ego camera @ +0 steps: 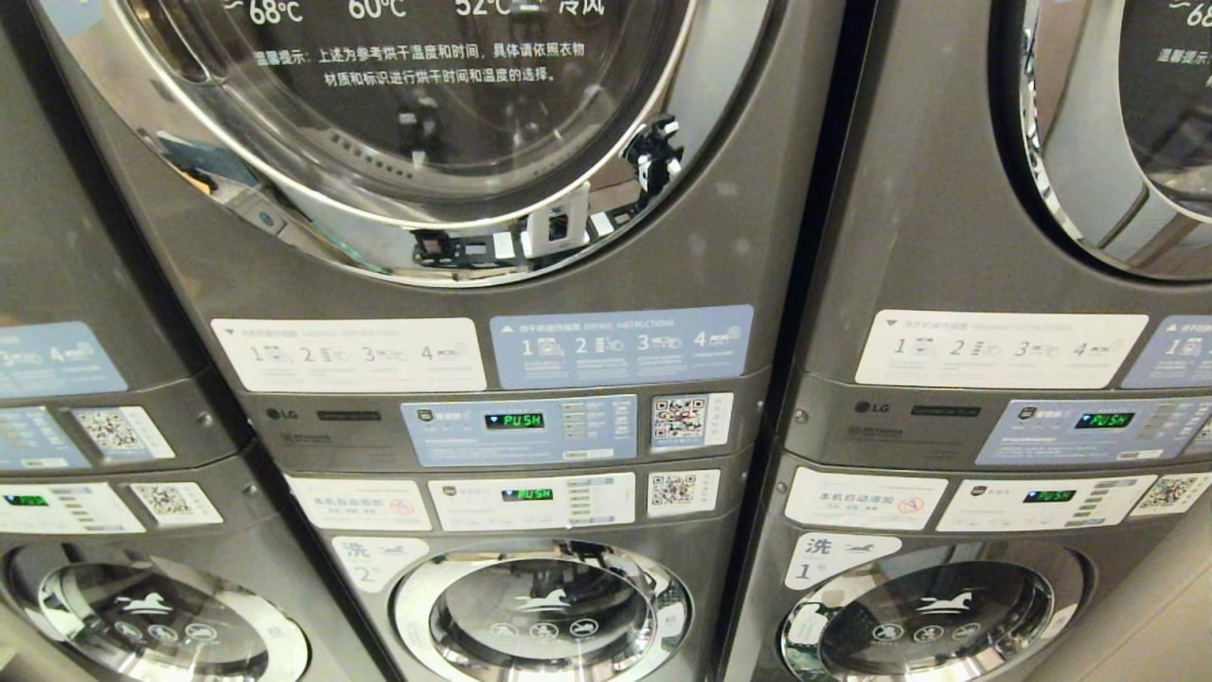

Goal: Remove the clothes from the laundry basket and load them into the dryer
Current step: Take the clothes out of the basket

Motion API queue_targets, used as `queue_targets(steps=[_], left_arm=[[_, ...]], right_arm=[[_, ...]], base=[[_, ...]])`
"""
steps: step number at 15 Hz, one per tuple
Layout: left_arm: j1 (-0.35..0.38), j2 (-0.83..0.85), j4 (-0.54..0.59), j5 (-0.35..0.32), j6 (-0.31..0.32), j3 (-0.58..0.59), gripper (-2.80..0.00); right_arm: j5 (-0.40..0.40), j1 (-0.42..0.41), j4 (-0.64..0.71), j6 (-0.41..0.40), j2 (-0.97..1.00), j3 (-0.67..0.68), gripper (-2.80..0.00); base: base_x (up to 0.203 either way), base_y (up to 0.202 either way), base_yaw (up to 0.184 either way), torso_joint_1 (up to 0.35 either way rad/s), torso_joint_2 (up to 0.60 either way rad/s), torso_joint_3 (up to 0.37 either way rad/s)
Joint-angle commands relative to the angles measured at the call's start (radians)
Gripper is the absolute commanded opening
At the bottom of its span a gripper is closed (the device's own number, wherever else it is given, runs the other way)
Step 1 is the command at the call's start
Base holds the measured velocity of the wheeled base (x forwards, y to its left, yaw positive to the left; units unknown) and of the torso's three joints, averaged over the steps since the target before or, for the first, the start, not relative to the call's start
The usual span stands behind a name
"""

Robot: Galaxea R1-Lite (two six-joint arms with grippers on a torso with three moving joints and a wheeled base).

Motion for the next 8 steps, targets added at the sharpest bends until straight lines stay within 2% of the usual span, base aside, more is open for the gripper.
queue_targets(steps=[1, 8], left_arm=[[0.0, 0.001, 0.0, 0.0, 0.0, 0.002, -2.8], [0.0, 0.0, 0.0, 0.0, 0.0, 0.002, -2.8]], right_arm=[[0.0, 0.0, 0.0, -0.002, 0.0, 0.001, -2.8], [0.002, 0.001, -0.003, -0.001, 0.0, 0.001, -2.8]], base=[[0.0, 0.0, 0.0, -0.044, 0.09, 0.04], [0.0, 0.0, 0.0, -0.057, 0.13, 0.065]])
